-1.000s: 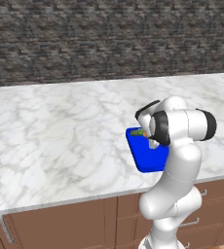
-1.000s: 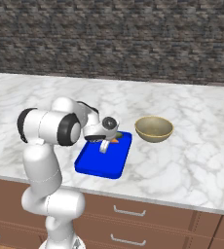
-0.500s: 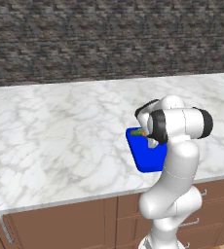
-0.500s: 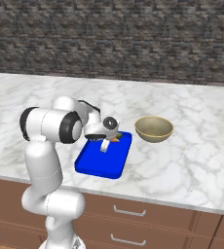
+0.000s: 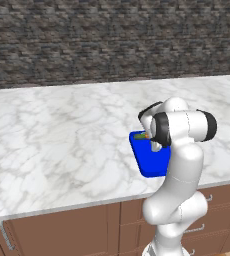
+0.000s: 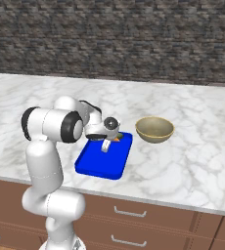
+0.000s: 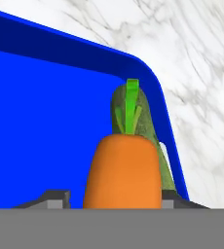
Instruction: Place the two vegetables and bowl onto the tray for setting up a vegetable dip station.
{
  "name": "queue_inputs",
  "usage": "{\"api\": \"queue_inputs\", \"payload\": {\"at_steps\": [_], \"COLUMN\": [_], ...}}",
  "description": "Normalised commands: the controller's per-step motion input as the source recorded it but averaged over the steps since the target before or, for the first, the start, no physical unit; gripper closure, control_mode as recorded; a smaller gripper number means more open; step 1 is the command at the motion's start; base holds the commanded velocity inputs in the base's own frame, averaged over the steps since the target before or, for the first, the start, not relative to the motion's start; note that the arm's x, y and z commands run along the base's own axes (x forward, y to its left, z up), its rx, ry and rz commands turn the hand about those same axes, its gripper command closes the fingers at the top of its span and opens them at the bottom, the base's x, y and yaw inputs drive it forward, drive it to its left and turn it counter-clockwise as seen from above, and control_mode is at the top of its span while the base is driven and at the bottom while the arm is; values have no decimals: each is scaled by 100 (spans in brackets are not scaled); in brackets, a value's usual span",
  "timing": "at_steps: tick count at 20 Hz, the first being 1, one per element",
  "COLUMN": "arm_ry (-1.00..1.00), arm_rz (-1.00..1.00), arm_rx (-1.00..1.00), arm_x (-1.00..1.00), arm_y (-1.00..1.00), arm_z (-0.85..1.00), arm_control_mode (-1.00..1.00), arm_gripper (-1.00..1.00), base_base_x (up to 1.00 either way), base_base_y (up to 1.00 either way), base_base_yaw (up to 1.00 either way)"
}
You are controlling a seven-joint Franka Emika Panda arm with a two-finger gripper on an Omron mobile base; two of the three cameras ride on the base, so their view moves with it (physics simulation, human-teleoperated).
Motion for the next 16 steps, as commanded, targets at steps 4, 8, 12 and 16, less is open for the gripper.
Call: {"api": "queue_inputs", "payload": {"at_steps": [4, 8, 12, 16], "arm_ry": [0, 0, 0, 0], "arm_rz": [0, 0, 0, 0], "arm_rx": [0, 0, 0, 0], "arm_x": [0, 0, -12, -22], "arm_y": [0, 0, 0, -3], "arm_z": [0, 0, 3, 14], "arm_control_mode": [-100, -100, -100, -100], "arm_gripper": [-100, -100, -100, -100], "base_base_x": [0, 0, 0, 0], "base_base_y": [0, 0, 0, 0], "base_base_yaw": [0, 0, 0, 0]}}
